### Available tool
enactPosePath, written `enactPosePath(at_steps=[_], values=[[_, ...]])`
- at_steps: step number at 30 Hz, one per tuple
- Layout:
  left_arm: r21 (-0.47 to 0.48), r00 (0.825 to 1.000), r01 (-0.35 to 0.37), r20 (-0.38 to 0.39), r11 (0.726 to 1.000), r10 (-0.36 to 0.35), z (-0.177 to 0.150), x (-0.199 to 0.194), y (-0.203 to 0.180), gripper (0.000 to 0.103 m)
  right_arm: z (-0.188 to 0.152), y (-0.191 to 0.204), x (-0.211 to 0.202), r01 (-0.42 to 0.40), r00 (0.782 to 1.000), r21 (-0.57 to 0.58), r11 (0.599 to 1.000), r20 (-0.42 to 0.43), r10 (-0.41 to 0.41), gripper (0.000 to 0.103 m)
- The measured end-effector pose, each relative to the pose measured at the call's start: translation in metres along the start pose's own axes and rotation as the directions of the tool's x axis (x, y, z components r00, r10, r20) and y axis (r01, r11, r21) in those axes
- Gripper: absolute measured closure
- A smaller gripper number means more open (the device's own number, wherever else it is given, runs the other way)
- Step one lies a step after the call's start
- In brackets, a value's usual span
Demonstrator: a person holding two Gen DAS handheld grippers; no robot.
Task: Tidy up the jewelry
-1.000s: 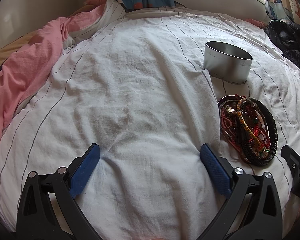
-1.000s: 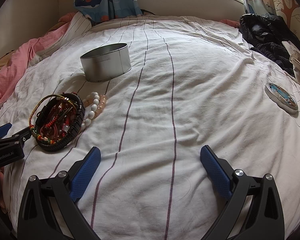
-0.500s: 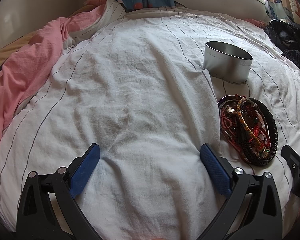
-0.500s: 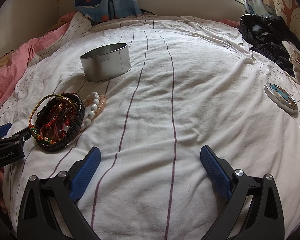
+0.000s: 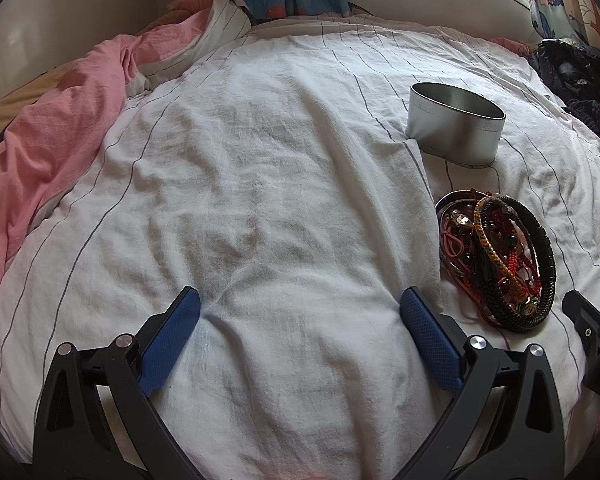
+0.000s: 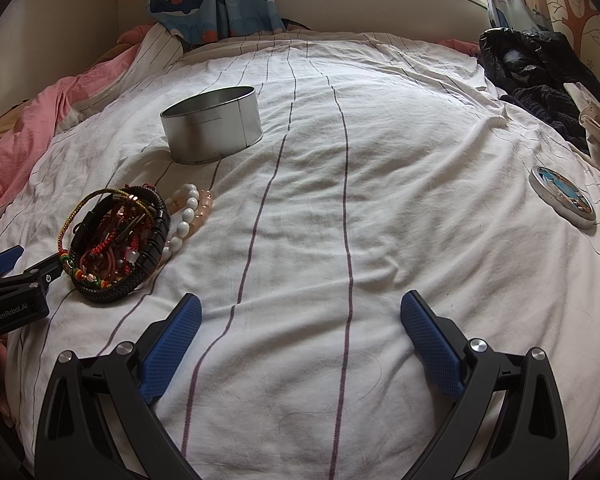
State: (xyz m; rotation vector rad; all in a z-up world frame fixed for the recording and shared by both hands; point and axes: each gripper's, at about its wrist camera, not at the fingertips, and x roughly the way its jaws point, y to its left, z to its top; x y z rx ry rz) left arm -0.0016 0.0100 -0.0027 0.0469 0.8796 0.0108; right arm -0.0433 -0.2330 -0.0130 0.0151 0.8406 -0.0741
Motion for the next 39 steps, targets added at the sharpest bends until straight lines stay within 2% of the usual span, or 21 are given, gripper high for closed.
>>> enactPosePath(at_steps=[3, 7, 9, 14, 16, 17, 18, 19, 20, 25, 27, 30, 36, 37, 39], values=[[-0.004, 1.0, 0.004, 0.003, 1.0, -0.004, 0.0, -0.001, 0.001, 0.006, 0.0, -0.001, -0.005, -0.017, 1.0, -0.001, 1.0, 0.024, 0.017, 0.008], [-0.024, 0.999, -0.028, 0.036, 0.999, 0.029, 0.004, -0.009, 0.009, 0.006, 0.001, -0.001, -0.015, -0.097, 0.992, 0.004, 0.995, 0.084, 0.096, 0.008], [-0.046, 0.999, -0.039, 0.035, 0.998, 0.04, 0.007, -0.009, 0.018, 0.006, 0.005, -0.001, -0.019, -0.146, 0.984, 0.006, 0.989, 0.104, 0.144, 0.008], [-0.085, 1.0, -0.016, -0.001, 0.996, 0.016, 0.008, 0.001, 0.031, 0.006, 0.016, 0.009, -0.019, -0.237, 0.966, -0.033, 0.971, 0.101, 0.239, 0.008], [-0.079, 1.0, -0.021, 0.001, 0.997, 0.021, 0.008, 0.0, 0.032, 0.006, 0.021, 0.014, -0.017, -0.267, 0.959, -0.051, 0.962, 0.084, 0.27, 0.017], [-0.078, 1.0, -0.022, 0.012, 0.997, 0.023, 0.008, -0.001, 0.032, 0.006, 0.023, 0.017, -0.014, -0.274, 0.958, -0.053, 0.96, 0.067, 0.277, 0.029], [-0.077, 0.999, -0.021, 0.029, 0.997, 0.023, 0.008, -0.005, 0.032, 0.006, 0.025, 0.017, -0.011, -0.288, 0.956, -0.049, 0.956, 0.052, 0.29, 0.036], [-0.074, 0.999, -0.016, 0.048, 0.997, 0.02, 0.009, -0.009, 0.031, 0.006, 0.026, 0.018, -0.007, -0.301, 0.953, -0.045, 0.953, 0.035, 0.302, 0.039], [-0.068, 0.997, -0.005, 0.071, 0.998, 0.01, 0.009, -0.014, 0.03, 0.006, 0.026, 0.019, -0.004, -0.311, 0.95, -0.042, 0.949, 0.02, 0.312, 0.045], [0.003, 0.975, 0.132, 0.179, 0.991, -0.13, 0.015, -0.039, 0.012, 0.006, 0.031, 0.022, 0.003, -0.328, 0.945, -0.043, 0.944, -0.002, 0.328, 0.049], [0.047, 0.97, 0.162, 0.174, 0.986, -0.168, 0.018, -0.041, 0.002, 0.006, 0.034, 0.024, 0.005, -0.33, 0.944, -0.048, 0.943, -0.005, 0.33, 0.052], [0.053, 0.965, 0.206, 0.152, 0.977, -0.212, 0.021, -0.04, -0.007, 0.006, 0.036, 0.025, 0.007, -0.325, 0.946, -0.047, 0.945, -0.004, 0.325, 0.053], [0.061, 0.961, 0.23, 0.144, 0.971, -0.237, 0.024, -0.039, -0.023, 0.007, 0.034, 0.018, 0.009, -0.323, 0.946, -0.016, 0.946, 0.003, 0.323, 0.051], [0.062, 0.96, 0.238, 0.139, 0.969, -0.244, 0.025, -0.039, -0.025, 0.009, 0.034, 0.018, 0.009, -0.323, 0.946, -0.013, 0.946, 0.004, 0.323, 0.051], [0.06, 0.955, 0.264, 0.121, 0.963, -0.269, 0.026, -0.035, -0.028, 0.018, 0.034, 0.017, 0.009, -0.325, 0.946, -0.01, 0.946, 0.006, 0.325, 0.05]])
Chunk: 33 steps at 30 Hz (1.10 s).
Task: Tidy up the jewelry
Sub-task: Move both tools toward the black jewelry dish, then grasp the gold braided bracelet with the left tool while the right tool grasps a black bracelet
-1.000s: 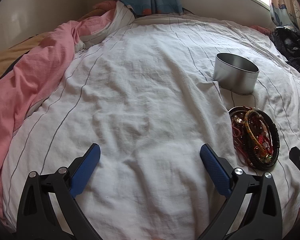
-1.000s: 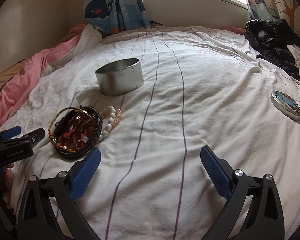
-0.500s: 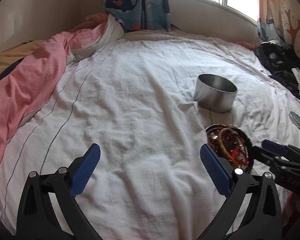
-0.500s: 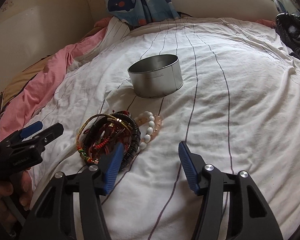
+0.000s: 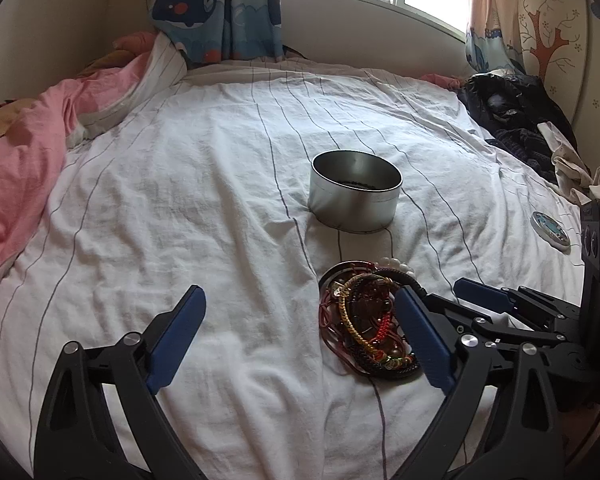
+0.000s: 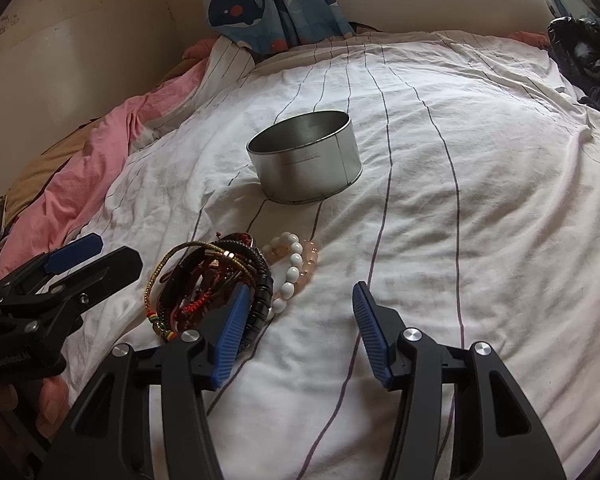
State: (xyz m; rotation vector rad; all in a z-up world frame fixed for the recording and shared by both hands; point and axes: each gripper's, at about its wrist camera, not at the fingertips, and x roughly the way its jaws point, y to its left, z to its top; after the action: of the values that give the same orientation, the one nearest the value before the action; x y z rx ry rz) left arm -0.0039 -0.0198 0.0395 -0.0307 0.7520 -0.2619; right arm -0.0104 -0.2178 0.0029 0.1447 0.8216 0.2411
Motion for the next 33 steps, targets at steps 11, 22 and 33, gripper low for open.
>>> enactPosePath(at_steps=[11, 22, 33], values=[[0.016, 0.989, 0.112, -0.096, 0.994, -0.11, -0.005, 0.024, -0.007, 0.086, 0.0, -0.001, 0.001, -0.013, 1.0, 0.005, 1.0, 0.003, 0.013, 0.049], [-0.002, 0.986, 0.162, -0.043, 0.987, -0.162, 0.012, -0.018, 0.006, 0.1, 0.004, 0.014, 0.004, -0.066, 0.998, -0.033, 0.997, -0.017, 0.066, 0.052], [-0.044, 0.995, 0.073, -0.071, 0.996, -0.076, 0.014, -0.015, 0.045, 0.1, 0.001, 0.012, 0.0, -0.094, 0.996, -0.022, 0.995, -0.005, 0.093, 0.093]])
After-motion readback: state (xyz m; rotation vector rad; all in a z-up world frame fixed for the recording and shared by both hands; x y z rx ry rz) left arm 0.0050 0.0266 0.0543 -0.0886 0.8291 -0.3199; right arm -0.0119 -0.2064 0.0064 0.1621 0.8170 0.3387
